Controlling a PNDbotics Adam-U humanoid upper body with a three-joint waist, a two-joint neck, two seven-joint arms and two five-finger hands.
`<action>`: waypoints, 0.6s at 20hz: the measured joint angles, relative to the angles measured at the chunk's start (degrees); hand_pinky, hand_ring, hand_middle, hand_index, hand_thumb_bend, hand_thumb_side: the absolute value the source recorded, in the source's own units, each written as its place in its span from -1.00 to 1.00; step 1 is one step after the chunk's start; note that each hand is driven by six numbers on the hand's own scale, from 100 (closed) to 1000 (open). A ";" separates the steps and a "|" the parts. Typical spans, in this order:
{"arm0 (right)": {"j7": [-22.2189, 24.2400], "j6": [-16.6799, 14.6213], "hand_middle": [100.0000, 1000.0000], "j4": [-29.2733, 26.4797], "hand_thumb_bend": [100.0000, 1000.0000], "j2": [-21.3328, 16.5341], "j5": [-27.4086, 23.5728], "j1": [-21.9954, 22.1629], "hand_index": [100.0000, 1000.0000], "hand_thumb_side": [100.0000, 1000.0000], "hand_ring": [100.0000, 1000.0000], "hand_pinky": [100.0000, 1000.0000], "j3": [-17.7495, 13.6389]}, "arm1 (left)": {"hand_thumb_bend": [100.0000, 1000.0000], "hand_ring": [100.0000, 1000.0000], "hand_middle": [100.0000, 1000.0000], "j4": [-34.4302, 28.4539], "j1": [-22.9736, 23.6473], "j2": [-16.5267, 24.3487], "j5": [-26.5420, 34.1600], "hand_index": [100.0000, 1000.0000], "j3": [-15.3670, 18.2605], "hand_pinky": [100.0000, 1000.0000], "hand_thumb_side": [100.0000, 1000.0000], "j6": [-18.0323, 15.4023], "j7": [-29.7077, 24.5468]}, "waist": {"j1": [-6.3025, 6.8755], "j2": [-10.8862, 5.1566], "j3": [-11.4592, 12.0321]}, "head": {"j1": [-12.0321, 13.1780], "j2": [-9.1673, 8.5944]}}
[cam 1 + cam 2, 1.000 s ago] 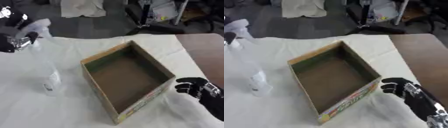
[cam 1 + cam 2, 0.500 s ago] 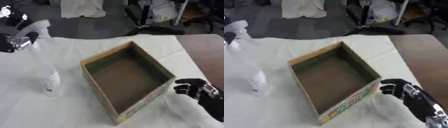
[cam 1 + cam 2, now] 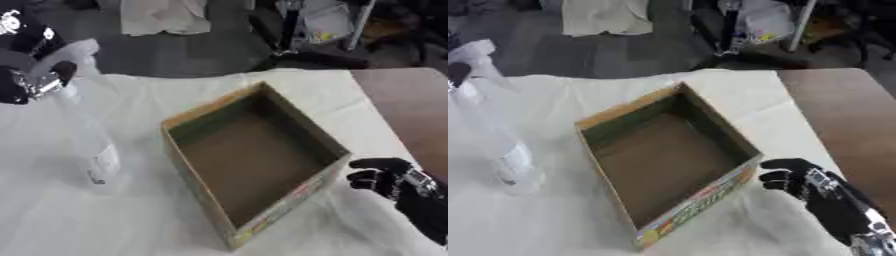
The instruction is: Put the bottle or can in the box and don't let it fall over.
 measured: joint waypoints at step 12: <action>0.09 0.09 0.55 0.00 -1.00 0.03 0.00 0.00 0.49 0.69 0.52 0.58 0.01 | -1.00 -0.10 -0.43 0.17 -0.20 -0.06 -0.91 -0.15 -0.02 0.07 -0.34 -0.35 0.10 | 0.01 0.01 -0.21 | -0.01 -0.02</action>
